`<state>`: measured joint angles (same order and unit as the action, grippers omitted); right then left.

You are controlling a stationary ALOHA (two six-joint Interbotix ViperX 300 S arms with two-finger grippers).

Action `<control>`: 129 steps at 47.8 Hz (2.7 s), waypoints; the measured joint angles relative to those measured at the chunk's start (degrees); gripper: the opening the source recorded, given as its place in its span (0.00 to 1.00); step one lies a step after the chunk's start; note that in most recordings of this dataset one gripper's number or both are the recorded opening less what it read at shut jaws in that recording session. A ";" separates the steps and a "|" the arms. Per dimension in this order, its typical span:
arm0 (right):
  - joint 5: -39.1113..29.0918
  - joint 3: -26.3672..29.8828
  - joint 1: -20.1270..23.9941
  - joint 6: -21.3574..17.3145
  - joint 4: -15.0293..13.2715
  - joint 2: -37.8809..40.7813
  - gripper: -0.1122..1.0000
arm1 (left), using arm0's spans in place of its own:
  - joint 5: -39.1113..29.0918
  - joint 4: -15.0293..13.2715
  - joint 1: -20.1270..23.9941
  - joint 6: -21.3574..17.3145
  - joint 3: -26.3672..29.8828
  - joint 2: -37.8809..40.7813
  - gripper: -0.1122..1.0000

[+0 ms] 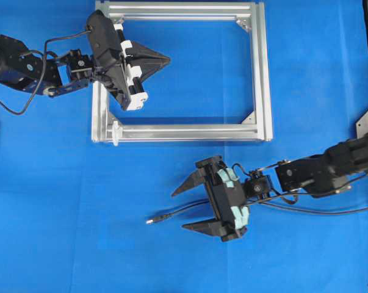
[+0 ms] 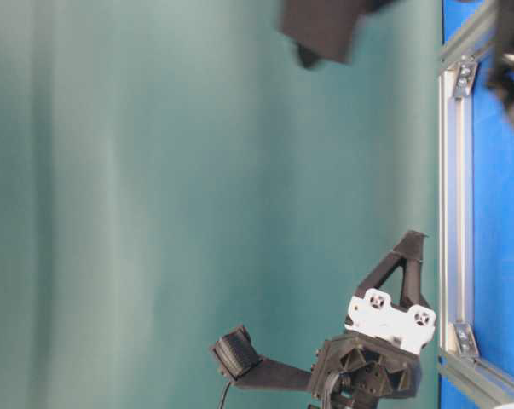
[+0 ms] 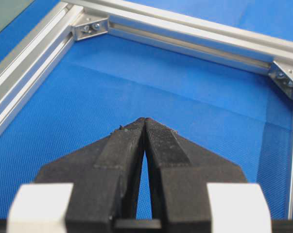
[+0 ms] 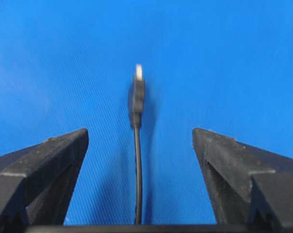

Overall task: Insert the wire through the string loop located on the left side.
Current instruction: 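Lower the right gripper onto the black USB cable plug end and close, then lift the gripped USB plug with the right gripper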

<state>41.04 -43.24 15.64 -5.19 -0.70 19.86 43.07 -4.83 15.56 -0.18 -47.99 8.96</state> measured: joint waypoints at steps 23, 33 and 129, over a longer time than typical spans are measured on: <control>3.60 0.18 0.00 -0.26 1.67 2.64 0.79 | -0.26 0.00 0.00 0.09 -0.44 0.00 0.10; 3.87 0.26 0.00 -0.09 1.76 2.64 0.32 | -0.26 0.00 0.00 0.00 -0.53 0.00 0.10; -12.83 0.26 -0.09 0.70 1.58 -15.56 0.10 | -0.35 0.00 0.00 0.53 -0.97 -0.09 0.10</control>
<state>28.21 -42.98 15.56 -4.48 0.88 4.31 42.71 -4.83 15.56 0.35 -48.96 8.88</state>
